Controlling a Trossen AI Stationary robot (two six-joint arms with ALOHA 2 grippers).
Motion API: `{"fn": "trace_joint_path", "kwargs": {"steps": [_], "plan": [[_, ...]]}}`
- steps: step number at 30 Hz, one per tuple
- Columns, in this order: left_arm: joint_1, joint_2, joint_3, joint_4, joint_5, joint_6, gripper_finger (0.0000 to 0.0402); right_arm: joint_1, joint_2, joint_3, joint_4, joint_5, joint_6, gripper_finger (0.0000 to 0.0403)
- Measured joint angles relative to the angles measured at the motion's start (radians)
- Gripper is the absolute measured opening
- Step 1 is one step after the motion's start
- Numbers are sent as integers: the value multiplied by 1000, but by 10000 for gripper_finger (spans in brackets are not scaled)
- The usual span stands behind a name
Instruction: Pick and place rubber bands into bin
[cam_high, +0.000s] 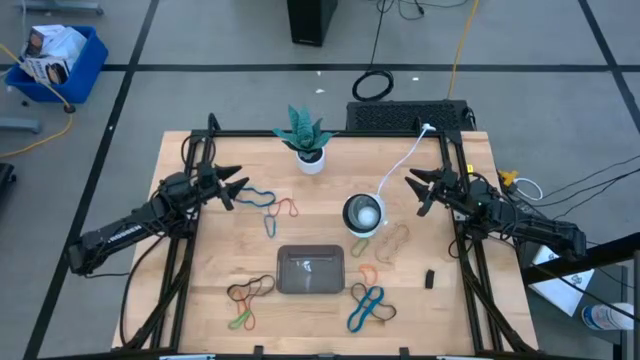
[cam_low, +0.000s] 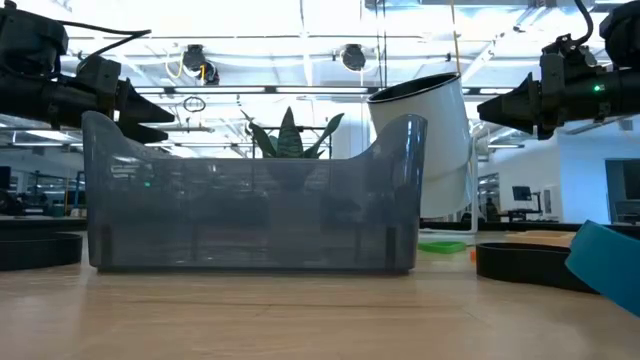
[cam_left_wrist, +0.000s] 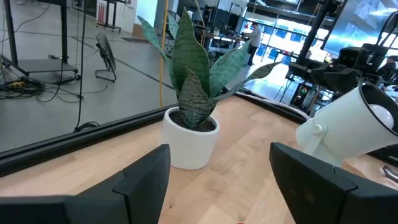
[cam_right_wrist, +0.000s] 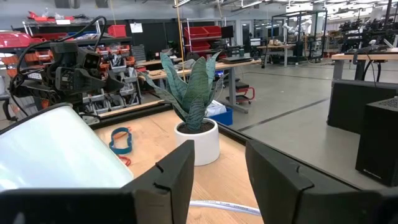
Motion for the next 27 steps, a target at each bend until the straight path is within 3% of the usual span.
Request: {"fn": "trace_joint_path", "kwargs": {"steps": [20,27], "plan": [[0,0,0,1,-1,4,280,0,0,0,0,0,-70,141],[0,0,0,26,-60,-8,280,0,0,0,-1,1,-40,141]]}}
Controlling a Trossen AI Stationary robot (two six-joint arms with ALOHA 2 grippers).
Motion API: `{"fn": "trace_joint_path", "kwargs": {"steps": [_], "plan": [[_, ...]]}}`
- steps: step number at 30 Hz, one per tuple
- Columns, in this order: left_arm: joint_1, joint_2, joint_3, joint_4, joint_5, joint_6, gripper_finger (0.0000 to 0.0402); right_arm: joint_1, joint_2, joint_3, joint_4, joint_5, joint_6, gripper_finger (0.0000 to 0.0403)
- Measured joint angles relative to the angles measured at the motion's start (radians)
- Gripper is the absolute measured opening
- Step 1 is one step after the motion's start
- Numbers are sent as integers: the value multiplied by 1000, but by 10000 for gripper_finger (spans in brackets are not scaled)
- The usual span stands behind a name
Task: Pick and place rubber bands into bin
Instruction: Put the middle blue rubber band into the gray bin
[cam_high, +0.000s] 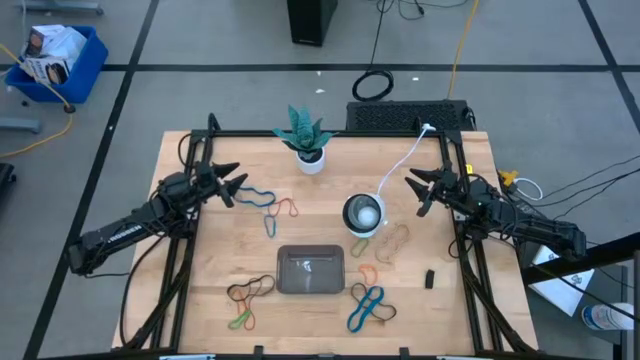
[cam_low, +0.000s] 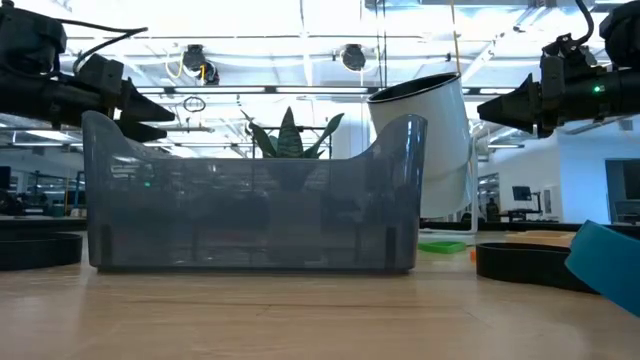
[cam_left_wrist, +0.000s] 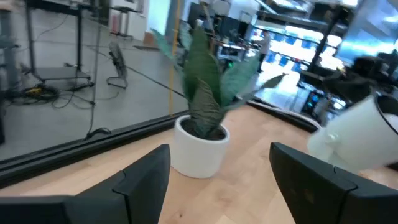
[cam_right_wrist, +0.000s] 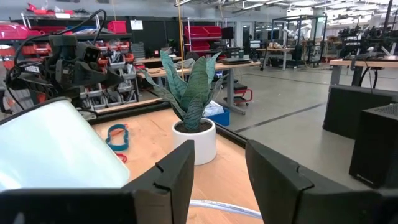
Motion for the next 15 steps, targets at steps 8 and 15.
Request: {"fn": "trace_joint_path", "kwargs": {"steps": [8,15], "plan": [[0,0,0,-5,7,-77,280,0,0,1,0,0,-4,141],[-1,26,0,102,156,-67,280,0,0,1,0,0,-4,141]]}}
